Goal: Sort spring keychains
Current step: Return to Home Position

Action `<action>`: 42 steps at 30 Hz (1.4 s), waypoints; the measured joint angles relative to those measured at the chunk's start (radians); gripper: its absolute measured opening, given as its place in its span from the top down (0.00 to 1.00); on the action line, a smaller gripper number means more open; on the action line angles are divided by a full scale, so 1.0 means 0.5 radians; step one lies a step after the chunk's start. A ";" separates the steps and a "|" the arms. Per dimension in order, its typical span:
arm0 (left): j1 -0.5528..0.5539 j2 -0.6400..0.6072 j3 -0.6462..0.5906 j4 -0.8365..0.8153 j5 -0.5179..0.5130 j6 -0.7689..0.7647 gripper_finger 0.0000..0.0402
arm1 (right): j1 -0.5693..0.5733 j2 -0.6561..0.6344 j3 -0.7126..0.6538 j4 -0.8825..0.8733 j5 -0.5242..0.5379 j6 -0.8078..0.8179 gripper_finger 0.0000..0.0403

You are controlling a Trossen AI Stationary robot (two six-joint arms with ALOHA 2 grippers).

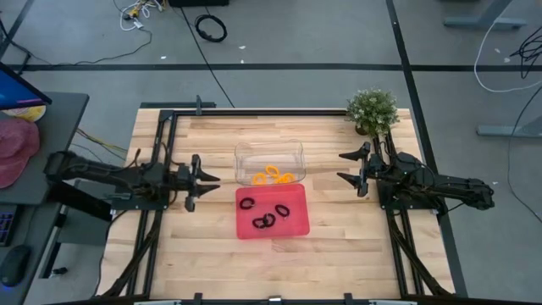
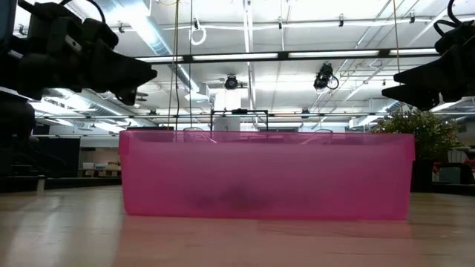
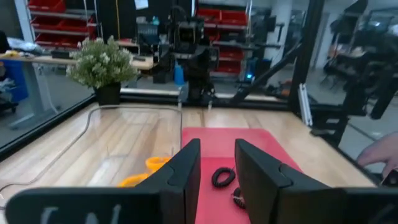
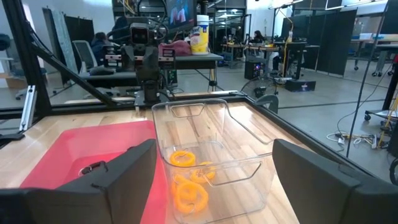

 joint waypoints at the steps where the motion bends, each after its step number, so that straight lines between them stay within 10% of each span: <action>1: 0.007 -0.043 -0.014 -0.002 0.015 -0.001 0.74 | -0.001 0.000 0.000 0.000 0.000 0.000 0.19; 21: 0.008 -0.953 -0.022 -0.577 -0.150 0.046 0.74 | 0.000 0.000 0.000 0.000 0.000 0.000 0.19; 42: 0.008 -0.963 -0.078 -0.588 -0.108 0.093 0.74 | -0.001 0.001 0.000 0.000 0.000 0.000 0.19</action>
